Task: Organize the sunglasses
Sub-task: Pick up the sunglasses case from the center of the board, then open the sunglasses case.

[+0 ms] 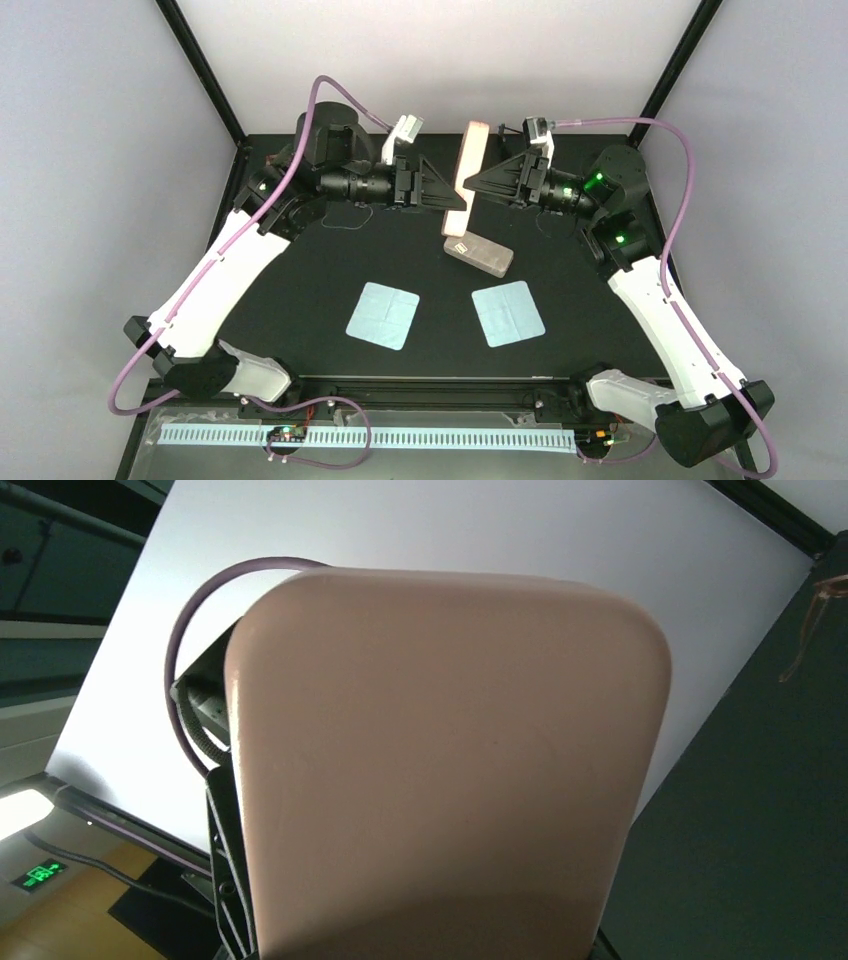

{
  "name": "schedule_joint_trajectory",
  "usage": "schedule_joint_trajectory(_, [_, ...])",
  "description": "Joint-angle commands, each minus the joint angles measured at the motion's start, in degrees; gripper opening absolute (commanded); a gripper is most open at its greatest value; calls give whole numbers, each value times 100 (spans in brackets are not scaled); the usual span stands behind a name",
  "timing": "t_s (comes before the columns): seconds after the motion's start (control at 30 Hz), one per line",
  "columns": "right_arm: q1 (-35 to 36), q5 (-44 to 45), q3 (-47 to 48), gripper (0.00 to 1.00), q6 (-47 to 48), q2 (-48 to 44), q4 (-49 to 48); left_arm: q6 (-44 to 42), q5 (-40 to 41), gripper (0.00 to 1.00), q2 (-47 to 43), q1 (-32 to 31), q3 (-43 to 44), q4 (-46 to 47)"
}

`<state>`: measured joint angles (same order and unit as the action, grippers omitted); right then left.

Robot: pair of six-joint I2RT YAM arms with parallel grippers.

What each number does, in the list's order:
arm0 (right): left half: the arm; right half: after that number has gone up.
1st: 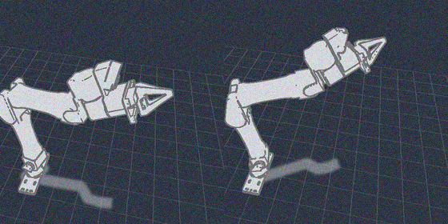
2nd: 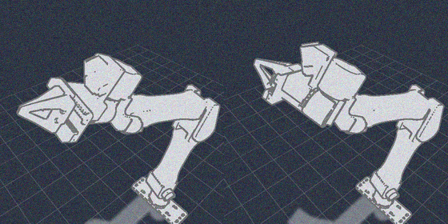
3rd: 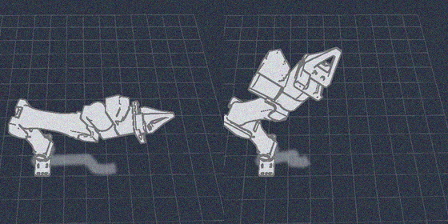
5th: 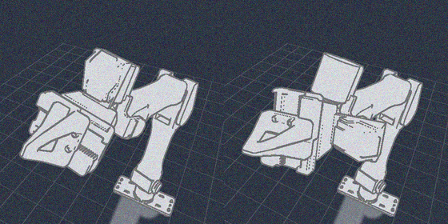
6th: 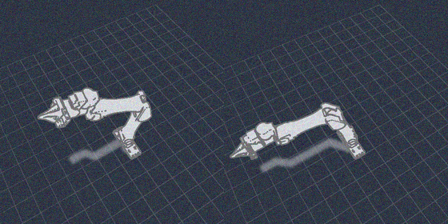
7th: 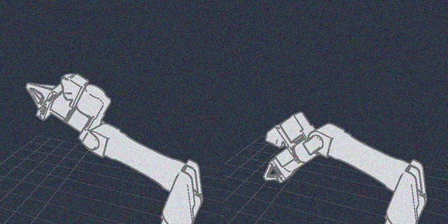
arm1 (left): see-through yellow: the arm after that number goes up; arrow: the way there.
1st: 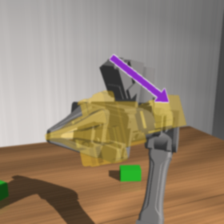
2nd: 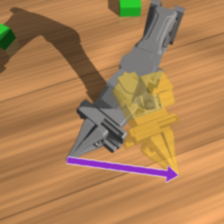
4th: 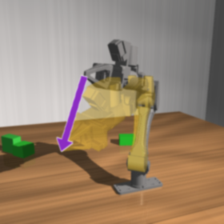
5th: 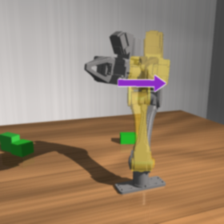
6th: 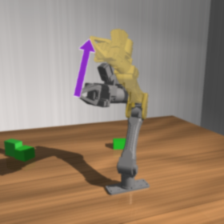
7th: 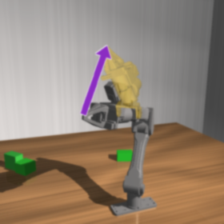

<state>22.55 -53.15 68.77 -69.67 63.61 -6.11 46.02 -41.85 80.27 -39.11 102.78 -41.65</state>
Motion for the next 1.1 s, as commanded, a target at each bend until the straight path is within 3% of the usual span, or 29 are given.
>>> schedule_joint_trajectory(0.0, [66, -146, 200, 18, 92, -202, 49, -304, 631, 78, 67, -102, 206, -490])
schedule_joint_trajectory(0.2, [75, -143, 140, 16, 72, -274, 62, -296, 945, 73, -204, -94, -174, -326])
schedule_joint_trajectory(0.4, [72, -201, 68, 12, 237, -323, 266, -238, 748, 82, -314, -91, -135, -34])
schedule_joint_trajectory(0.7, [124, -397, 135, 2, 605, -269, 596, 20, 1447, 87, -403, -71, 120, 377])
schedule_joint_trajectory(1.07, [250, -457, 240, 1, 819, -227, 831, -60, 1169, 82, 69, -81, 455, 115])
